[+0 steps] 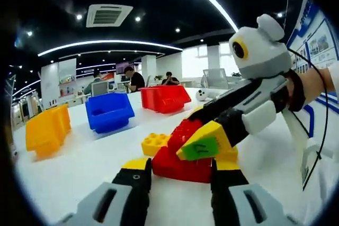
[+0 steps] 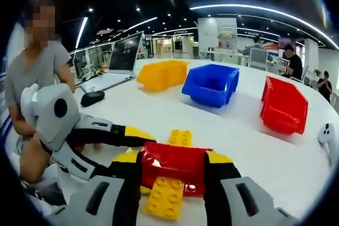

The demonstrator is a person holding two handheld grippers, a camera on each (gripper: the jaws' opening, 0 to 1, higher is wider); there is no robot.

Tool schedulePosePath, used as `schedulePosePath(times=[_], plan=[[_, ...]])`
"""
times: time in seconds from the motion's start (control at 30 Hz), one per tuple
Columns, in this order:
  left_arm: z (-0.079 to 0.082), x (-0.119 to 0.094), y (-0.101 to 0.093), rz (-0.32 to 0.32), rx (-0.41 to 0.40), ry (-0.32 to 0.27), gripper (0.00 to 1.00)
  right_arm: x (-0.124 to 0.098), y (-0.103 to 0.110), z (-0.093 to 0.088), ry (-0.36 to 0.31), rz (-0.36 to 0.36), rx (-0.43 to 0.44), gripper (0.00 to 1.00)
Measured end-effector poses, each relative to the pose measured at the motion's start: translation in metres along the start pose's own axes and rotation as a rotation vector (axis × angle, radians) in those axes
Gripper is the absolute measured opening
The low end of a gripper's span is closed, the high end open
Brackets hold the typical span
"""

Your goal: Take apart the toy blocks one by one and place each separated block into its matching bin, sorting the blocks by their type until all the connected pieces are disassembled and separated into the correct bins

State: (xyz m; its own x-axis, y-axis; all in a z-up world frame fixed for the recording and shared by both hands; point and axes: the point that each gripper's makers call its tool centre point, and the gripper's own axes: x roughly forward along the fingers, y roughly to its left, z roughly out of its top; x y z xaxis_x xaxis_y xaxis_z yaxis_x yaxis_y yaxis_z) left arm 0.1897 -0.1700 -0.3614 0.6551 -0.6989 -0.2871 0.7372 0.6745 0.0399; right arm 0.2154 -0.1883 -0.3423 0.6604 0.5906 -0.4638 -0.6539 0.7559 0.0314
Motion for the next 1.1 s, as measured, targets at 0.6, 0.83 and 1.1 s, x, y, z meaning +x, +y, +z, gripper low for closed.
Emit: schedulePosePath(times=[0.6,0.83,1.1], plan=[[0.000,0.001,0.000,-0.016,0.019,0.011,0.47,-0.003,0.000,-0.001,0.011,0.032,0.054,0.46],[0.032,0.005,-0.006,-0.044,0.040,-0.131,0.59,-0.004,-0.002,0.000,0.007,0.033,0.062,0.46],[0.035,0.012,-0.017,-0.117,0.079,-0.129,0.57,-0.008,-0.005,0.000,0.015,0.064,0.067,0.46]])
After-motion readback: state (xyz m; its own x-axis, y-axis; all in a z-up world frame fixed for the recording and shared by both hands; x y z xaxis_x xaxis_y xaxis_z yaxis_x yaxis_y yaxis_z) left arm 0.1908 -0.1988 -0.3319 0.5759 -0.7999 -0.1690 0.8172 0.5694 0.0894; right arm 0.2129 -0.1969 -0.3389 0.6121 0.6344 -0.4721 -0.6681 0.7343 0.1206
